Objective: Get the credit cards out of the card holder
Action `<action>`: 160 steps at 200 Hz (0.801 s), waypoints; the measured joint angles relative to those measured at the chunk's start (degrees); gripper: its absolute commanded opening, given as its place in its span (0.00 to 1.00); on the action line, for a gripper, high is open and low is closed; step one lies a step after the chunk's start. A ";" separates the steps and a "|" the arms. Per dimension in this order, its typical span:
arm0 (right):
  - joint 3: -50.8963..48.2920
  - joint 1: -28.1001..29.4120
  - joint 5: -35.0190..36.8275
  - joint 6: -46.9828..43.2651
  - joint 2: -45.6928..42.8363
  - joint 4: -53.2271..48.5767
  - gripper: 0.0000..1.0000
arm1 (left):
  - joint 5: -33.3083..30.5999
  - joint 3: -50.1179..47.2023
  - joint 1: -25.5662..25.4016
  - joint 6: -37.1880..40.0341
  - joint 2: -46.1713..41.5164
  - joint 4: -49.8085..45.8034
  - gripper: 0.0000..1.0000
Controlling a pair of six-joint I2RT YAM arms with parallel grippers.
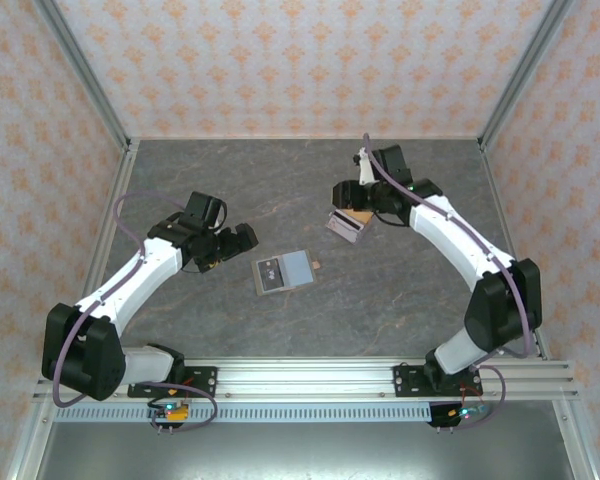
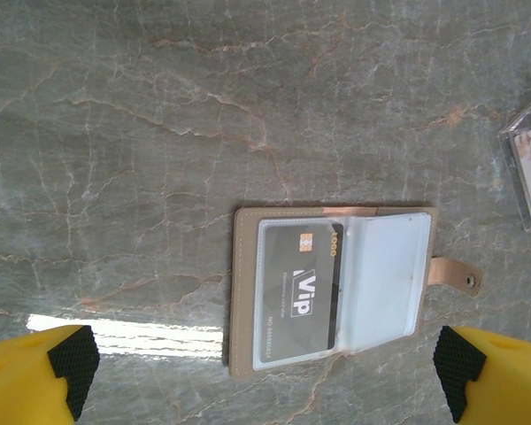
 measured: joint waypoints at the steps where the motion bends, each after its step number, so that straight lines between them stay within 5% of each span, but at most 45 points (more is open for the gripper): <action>1: -0.15 0.09 0.00 0.31 -0.07 0.02 0.55 | 0.00 0.00 0.00 0.00 0.00 0.00 1.00; 46: -5.49 10.49 4.44 9.01 0.74 -0.61 0.58 | -0.44 -0.68 0.00 -0.07 -0.04 -0.02 1.00; 84: -4.55 18.73 5.62 11.76 8.48 0.13 0.50 | -0.42 -1.36 0.26 -1.25 -0.04 0.00 1.00; 160: -4.46 20.37 -6.93 20.50 19.15 12.04 0.32 | 4.20 -5.75 0.35 -3.21 1.40 5.46 0.87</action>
